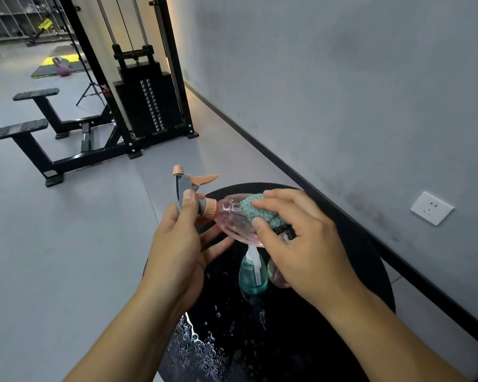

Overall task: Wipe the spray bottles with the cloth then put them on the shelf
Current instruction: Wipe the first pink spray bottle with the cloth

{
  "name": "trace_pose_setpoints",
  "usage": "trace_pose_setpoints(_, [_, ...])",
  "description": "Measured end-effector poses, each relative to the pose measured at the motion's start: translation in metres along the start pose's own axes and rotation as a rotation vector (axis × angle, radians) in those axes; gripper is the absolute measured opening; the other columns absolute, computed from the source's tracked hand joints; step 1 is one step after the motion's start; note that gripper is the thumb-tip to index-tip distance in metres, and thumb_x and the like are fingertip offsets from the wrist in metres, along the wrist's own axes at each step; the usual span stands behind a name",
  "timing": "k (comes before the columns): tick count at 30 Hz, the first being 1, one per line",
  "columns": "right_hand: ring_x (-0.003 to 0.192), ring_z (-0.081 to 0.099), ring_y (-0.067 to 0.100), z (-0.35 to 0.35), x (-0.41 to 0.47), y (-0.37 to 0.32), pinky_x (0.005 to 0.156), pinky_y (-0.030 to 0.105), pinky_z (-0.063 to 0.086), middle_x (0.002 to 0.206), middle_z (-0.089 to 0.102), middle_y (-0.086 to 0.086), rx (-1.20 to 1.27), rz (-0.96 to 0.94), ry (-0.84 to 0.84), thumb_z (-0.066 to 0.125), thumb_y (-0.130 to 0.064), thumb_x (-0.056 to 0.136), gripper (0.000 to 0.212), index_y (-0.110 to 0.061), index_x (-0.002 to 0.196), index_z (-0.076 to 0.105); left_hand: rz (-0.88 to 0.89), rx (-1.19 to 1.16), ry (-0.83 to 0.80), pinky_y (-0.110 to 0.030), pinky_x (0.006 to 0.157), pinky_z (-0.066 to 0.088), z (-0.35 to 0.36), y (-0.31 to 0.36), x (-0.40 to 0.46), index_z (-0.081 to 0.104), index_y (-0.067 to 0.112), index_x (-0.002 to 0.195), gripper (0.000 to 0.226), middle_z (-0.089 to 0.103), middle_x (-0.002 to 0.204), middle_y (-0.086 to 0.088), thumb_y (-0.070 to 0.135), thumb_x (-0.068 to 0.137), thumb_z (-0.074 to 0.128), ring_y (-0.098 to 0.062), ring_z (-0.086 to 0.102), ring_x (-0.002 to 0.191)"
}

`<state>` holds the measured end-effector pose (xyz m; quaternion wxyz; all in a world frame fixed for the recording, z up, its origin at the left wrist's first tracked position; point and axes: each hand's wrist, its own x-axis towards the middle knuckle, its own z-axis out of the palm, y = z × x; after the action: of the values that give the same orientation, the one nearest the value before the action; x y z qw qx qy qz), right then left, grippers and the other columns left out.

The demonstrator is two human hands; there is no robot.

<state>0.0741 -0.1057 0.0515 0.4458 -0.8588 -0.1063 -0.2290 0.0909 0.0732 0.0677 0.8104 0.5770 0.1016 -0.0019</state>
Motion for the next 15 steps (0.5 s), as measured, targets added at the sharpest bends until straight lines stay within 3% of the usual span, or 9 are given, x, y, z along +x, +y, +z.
trace_pose_setpoints(5, [0.098, 0.067, 0.0, -0.0112, 0.0085, 0.0072, 0.08, 0.01, 0.053, 0.119, 0.061, -0.023, 0.089, 0.134, 0.062, 0.072, -0.021, 0.096, 0.025, -0.033, 0.119, 0.073, 0.011, -0.048, -0.024, -0.054, 0.092, 0.065, -0.0034, 0.0029, 0.0028, 0.067, 0.02, 0.106, 0.03, 0.077, 0.112, -0.01, 0.047, 0.108, 0.052, -0.032, 0.078, 0.107])
trace_pose_setpoints(10, [0.118, 0.055, -0.006, -0.0029, 0.0035, -0.0023, 0.085, -0.003, 0.042, 0.126, 0.058, -0.02, 0.022, 0.031, -0.043, 0.071, -0.022, 0.097, 0.027, -0.03, 0.122, 0.073, 0.038, 0.003, -0.07, -0.051, 0.09, 0.065, 0.0009, -0.0043, 0.001, 0.067, 0.022, 0.109, 0.029, 0.078, 0.106, -0.006, 0.046, 0.108, 0.051, -0.027, 0.078, 0.106])
trace_pose_setpoints(15, [0.098, 0.065, -0.002, -0.0111, 0.0096, 0.0068, 0.078, 0.011, 0.053, 0.119, 0.062, -0.024, 0.13, 0.134, 0.019, 0.073, -0.024, 0.096, 0.024, -0.033, 0.118, 0.074, 0.056, -0.014, -0.049, -0.053, 0.087, 0.065, -0.0029, -0.0023, 0.0037, 0.069, 0.021, 0.111, 0.029, 0.078, 0.104, -0.006, 0.045, 0.108, 0.052, -0.028, 0.078, 0.106])
